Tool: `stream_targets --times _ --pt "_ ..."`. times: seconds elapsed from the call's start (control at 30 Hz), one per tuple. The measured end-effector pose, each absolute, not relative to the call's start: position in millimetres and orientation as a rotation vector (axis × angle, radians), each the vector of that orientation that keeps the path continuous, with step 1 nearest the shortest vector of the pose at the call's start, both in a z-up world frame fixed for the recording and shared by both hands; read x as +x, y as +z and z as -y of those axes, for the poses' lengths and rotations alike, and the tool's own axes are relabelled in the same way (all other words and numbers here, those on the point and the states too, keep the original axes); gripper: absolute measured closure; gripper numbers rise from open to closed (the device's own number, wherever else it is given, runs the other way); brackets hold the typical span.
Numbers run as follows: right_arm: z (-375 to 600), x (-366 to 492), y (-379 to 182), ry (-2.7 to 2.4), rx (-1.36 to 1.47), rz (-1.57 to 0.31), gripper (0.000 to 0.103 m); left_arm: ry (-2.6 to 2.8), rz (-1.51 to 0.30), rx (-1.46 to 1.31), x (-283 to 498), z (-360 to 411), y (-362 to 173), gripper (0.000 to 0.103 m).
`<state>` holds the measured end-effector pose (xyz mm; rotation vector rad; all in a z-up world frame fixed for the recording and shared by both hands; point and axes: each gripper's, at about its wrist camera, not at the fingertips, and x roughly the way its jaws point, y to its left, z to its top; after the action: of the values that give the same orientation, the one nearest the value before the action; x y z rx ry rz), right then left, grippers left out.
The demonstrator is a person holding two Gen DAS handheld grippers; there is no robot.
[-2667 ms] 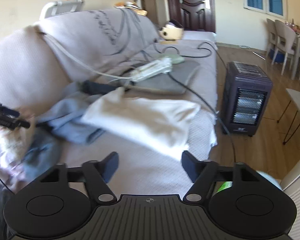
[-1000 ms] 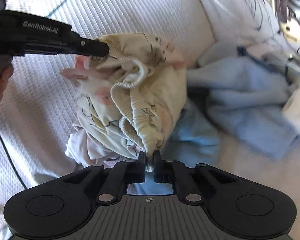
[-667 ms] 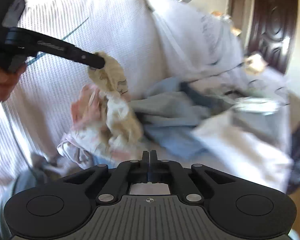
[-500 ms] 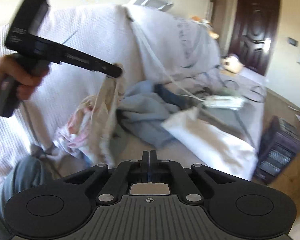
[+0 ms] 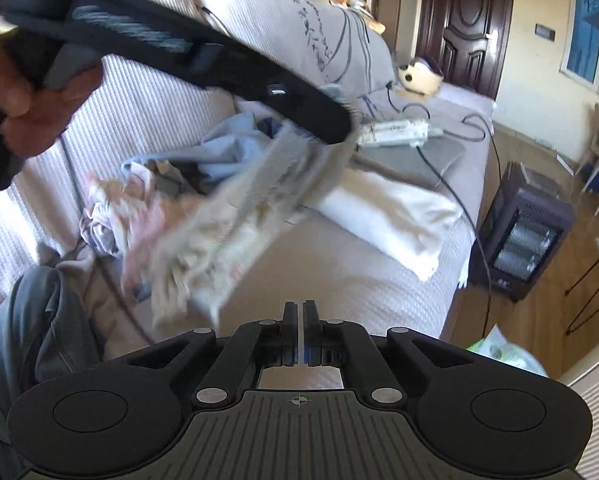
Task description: Fold clothes
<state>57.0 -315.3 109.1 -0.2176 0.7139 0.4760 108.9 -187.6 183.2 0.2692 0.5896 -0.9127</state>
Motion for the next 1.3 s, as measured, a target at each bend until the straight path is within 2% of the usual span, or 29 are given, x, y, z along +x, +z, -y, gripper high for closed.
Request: stream_targets --times 0.03,0.1,0.17,0.3,0.53,0.6,0.73,0.77,0.83,0.87,0.9,1.03,1.07,1.1,1.13,1.2,1.3 --pt "317 58 105 0.473 -0.212 -0.725 0.098 -0.866 -0.622 0.302 125 191 168 0.088" --pt "321 61 96 0.461 -0.2 -0.749 0.098 -0.772 -0.685 0.365 155 198 137 0.072" --pt "325 67 86 0.449 -0.182 -0.777 0.098 -0.69 -0.779 0.379 174 187 111 0.065" --pt "337 75 72 0.433 -0.151 -0.817 0.096 -0.685 -0.869 0.324 180 142 80 0.042" --pt "352 124 43 0.442 -0.111 -0.841 0.077 -0.605 -0.949 0.257 142 75 49 0.037" --pt "354 143 32 0.429 -0.093 -0.845 0.077 -0.623 -0.966 0.217 128 62 41 0.033" --pt "355 180 12 0.412 -0.021 -0.864 0.077 -0.632 -0.972 0.158 110 52 26 0.033" --pt "353 190 6 0.403 -0.005 -0.875 0.074 -0.607 -0.966 0.144 111 53 20 0.034" --pt "347 206 -5 0.375 0.014 -0.891 0.059 -0.56 -0.961 0.138 112 58 7 0.042" --pt "343 213 -10 0.361 0.023 -0.899 0.058 -0.562 -0.955 0.133 111 62 3 0.049" --pt "340 221 -16 0.347 0.033 -0.907 0.058 -0.568 -0.951 0.12 111 64 -1 0.051" --pt "323 242 -31 0.348 0.019 -0.94 0.058 -0.556 -0.941 0.136 113 79 -19 0.051" --pt "319 246 -35 0.345 0.01 -0.945 0.058 -0.557 -0.923 0.162 113 83 -23 0.06" --pt "315 250 -38 0.342 0.0 -0.949 0.059 -0.562 -0.902 0.182 112 87 -26 0.089" --pt "311 252 -41 0.339 -0.021 -0.952 0.066 -0.566 -0.883 0.198 112 90 -28 0.099" --pt "306 253 -42 0.332 -0.061 -0.956 0.091 -0.561 -0.88 0.152 119 84 -22 0.099" --pt "310 243 -25 0.333 -0.101 -0.904 0.094 -0.531 -0.818 0.145 131 69 5 0.099"
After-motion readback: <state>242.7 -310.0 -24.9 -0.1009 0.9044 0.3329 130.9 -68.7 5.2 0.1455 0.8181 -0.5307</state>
